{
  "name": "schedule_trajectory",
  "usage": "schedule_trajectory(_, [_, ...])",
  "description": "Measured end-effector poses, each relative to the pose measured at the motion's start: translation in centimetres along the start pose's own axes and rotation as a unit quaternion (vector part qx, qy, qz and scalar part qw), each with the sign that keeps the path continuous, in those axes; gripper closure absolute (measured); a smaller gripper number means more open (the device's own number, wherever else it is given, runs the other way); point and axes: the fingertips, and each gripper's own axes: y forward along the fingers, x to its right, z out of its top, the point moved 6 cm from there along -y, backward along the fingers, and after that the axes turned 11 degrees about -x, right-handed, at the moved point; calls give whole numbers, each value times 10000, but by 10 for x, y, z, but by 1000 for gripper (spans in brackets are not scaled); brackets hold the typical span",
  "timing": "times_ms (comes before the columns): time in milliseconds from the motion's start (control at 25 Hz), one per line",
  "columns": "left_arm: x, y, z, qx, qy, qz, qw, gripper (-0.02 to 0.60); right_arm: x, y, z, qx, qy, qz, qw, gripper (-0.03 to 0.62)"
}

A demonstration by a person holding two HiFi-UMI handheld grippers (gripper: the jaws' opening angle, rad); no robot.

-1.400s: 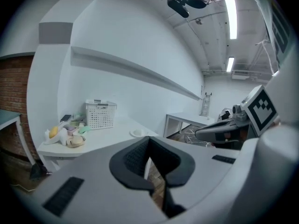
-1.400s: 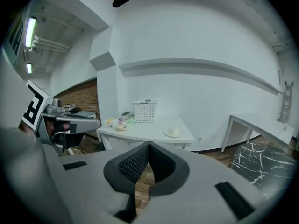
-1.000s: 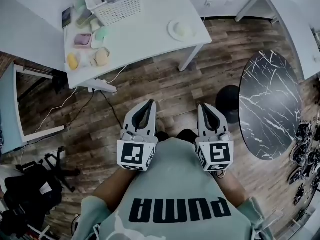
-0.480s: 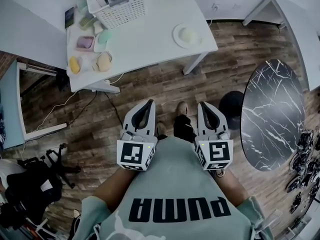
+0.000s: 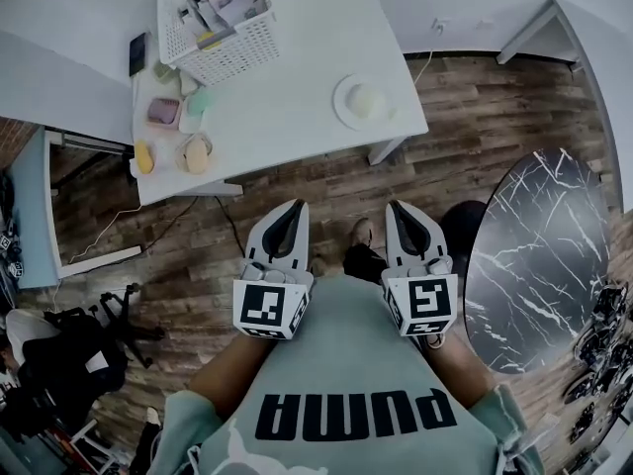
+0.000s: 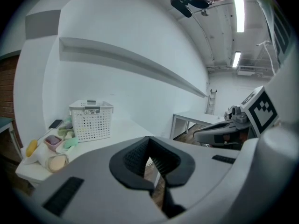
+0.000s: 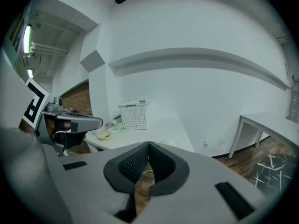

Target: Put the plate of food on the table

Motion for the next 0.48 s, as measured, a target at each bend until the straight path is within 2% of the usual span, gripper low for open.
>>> schedule_trajectory(200, [7, 31, 16, -66, -48, 160, 9998, 575, 36, 18, 10, 5, -16, 124, 9999, 586])
schedule_trajectory(480, [8, 61, 40, 51, -195, 485, 9986, 575, 75, 35, 26, 46, -113, 317, 9994, 586])
